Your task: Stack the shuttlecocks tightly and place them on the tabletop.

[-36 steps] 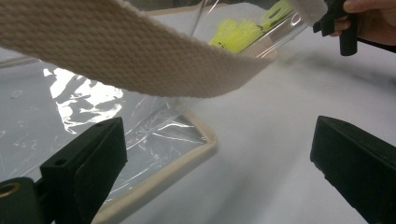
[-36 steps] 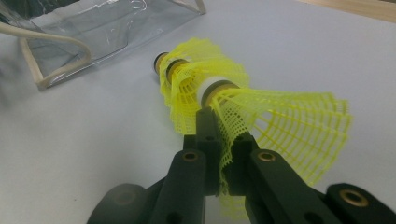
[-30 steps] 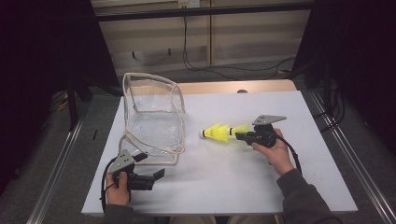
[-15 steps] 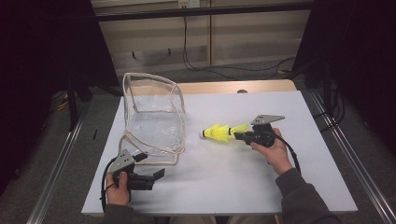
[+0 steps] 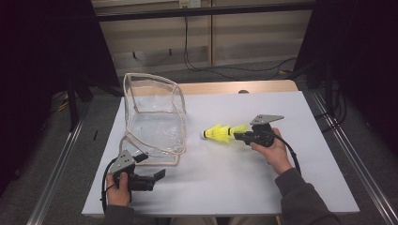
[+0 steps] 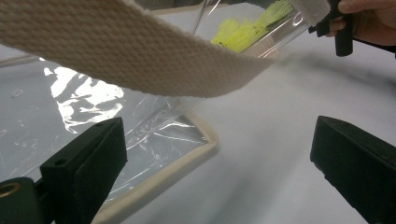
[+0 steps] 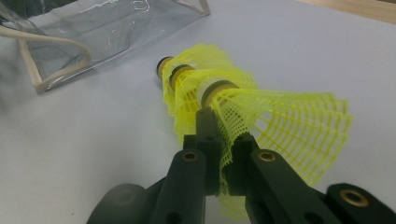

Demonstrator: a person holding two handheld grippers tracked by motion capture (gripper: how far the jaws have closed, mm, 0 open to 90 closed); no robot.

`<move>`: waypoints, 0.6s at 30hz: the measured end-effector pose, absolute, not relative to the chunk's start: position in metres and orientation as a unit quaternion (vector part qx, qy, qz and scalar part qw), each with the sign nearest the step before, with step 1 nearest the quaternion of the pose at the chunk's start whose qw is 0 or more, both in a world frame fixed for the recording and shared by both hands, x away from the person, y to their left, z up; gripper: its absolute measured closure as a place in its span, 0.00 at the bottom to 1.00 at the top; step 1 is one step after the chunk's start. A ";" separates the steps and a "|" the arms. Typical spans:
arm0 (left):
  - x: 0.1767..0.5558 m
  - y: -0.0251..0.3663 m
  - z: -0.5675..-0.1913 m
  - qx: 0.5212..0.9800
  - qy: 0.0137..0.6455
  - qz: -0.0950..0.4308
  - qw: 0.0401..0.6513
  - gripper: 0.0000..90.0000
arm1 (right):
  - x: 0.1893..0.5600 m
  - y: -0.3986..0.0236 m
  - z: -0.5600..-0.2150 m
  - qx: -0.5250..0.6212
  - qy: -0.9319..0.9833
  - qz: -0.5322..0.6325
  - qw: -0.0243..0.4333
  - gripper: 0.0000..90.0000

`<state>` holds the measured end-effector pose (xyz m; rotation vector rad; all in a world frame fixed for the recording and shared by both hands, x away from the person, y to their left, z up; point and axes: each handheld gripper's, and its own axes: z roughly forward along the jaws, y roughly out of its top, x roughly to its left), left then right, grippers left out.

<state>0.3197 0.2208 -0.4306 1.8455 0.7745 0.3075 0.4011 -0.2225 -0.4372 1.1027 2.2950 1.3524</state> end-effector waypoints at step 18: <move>0.319 0.221 -0.431 0.772 0.325 0.129 0.532 0.04 | 0.403 -0.219 -0.440 0.378 0.794 0.460 0.124 0.97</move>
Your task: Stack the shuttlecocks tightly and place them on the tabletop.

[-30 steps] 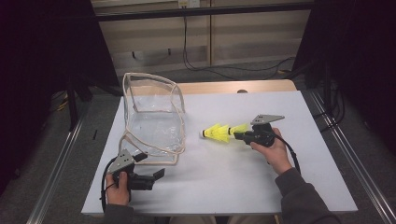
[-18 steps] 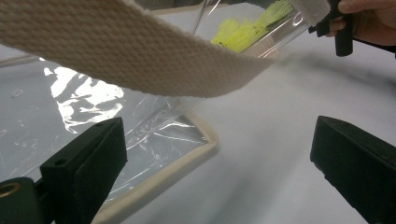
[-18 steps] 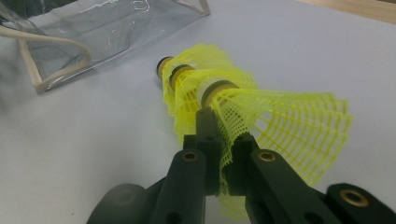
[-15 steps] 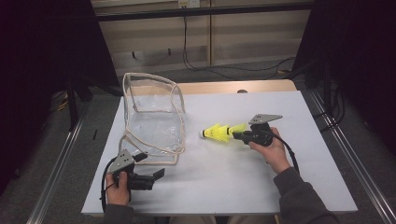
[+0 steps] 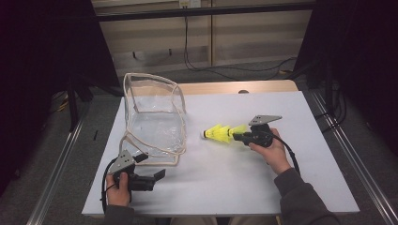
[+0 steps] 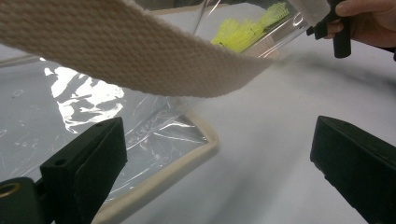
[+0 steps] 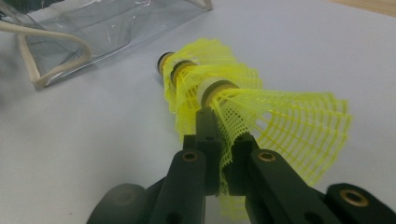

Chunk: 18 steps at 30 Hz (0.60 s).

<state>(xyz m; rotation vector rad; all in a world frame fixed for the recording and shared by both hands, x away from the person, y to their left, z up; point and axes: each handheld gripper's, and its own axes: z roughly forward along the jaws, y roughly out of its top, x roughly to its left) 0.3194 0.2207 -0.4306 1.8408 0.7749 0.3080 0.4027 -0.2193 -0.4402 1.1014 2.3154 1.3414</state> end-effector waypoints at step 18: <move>0.319 0.221 -0.431 0.773 0.324 0.129 0.530 0.04 | 0.406 -0.213 -0.442 0.373 0.797 0.459 0.120 0.97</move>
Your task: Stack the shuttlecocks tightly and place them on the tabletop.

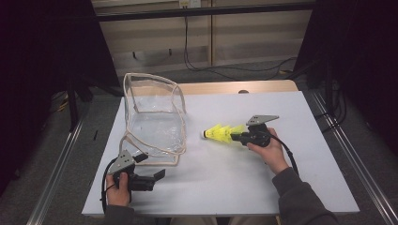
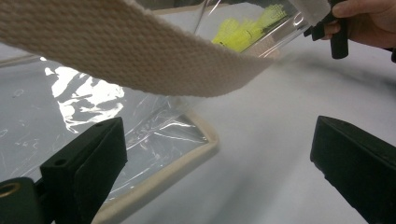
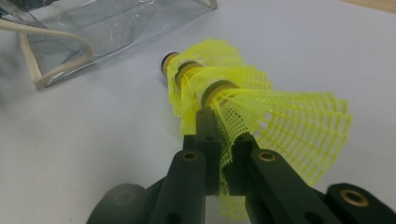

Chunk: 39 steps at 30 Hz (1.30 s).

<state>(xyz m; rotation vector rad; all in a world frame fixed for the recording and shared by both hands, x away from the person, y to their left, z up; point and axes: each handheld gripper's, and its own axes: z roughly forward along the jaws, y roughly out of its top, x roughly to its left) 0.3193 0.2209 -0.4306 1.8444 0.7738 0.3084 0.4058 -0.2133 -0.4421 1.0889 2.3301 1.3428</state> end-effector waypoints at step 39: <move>0.320 0.221 -0.431 0.775 0.323 0.129 0.528 0.04 | 0.410 -0.204 -0.448 0.370 0.801 0.457 0.111 0.96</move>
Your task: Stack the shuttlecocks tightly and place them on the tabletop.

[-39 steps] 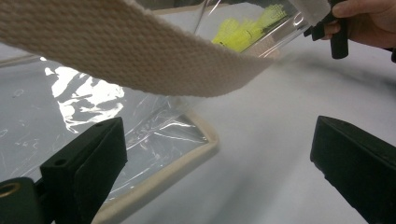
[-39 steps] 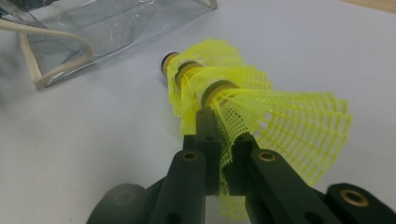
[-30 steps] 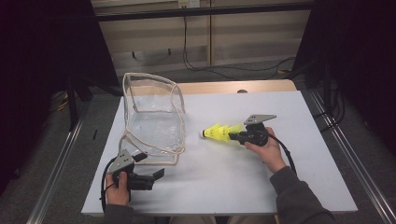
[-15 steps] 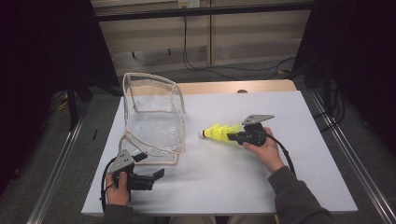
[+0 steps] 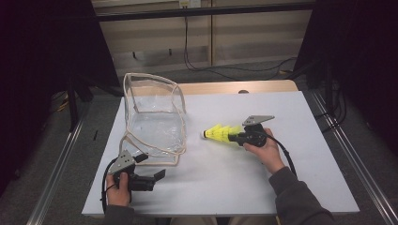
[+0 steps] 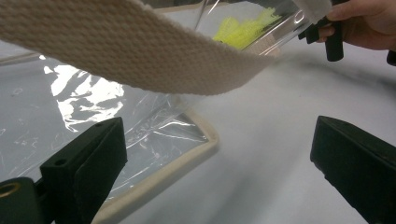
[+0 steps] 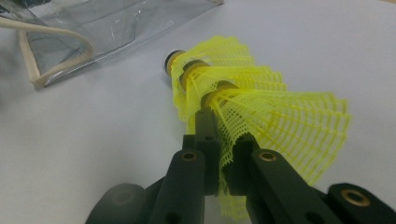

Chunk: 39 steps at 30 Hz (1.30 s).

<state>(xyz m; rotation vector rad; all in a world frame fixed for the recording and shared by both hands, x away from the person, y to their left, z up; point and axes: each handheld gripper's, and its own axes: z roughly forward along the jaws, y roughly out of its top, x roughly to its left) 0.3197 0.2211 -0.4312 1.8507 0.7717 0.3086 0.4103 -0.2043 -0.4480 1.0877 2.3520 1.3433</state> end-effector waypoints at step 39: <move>0.319 0.221 -0.431 0.773 0.323 0.130 0.530 0.04 | 0.396 -0.214 -0.446 0.368 0.805 0.452 0.111 1.00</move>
